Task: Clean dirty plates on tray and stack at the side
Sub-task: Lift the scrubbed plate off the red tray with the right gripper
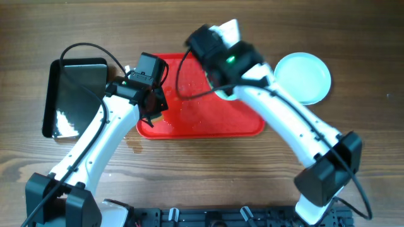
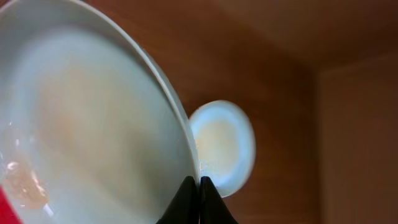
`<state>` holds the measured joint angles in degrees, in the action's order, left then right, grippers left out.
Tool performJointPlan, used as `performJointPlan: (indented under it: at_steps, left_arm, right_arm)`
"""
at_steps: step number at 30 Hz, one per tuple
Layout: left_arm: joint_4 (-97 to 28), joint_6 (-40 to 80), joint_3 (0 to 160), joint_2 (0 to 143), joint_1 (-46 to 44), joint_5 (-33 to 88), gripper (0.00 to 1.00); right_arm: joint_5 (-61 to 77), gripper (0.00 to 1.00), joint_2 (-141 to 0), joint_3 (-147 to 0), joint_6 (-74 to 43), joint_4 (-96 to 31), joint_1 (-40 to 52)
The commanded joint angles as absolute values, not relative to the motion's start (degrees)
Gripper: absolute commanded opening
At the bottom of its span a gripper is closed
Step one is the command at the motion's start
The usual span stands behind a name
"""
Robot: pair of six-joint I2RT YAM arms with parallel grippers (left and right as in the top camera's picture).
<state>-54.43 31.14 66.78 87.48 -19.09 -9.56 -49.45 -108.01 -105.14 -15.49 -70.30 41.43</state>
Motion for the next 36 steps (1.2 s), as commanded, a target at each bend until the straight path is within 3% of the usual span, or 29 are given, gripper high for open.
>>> performJointPlan:
  at_steps: [1,15,22,27,36]
  left_arm:
    - [-54.5,30.9,66.2,87.9,-18.7,-8.4,0.04]
    - [-55.1,30.9,66.2,87.9,-18.7,-8.4,0.04]
    - [-55.1,30.9,66.2,87.9,-18.7,-8.4,0.04]
    - [-55.2,30.9,66.2,87.9,-18.7,-8.4,0.04]
    - [-55.0,30.9,66.2,87.9,-18.7,-8.4,0.04]
  right_arm:
    - [-66.9,0.05,-107.7,-105.8,-15.0,-71.2,45.5]
    - [-68.0,0.04,-107.7,-105.8,-14.4,-71.7,47.8]
    - [-61.5,0.04,-107.7,-105.6,-15.4,-71.7,47.1]
    - [-50.2,0.04,-107.7,-105.6,-20.0,-71.6,39.5]
    - [-12.4,0.04,-107.7,-105.6,-19.5,-71.0,10.9]
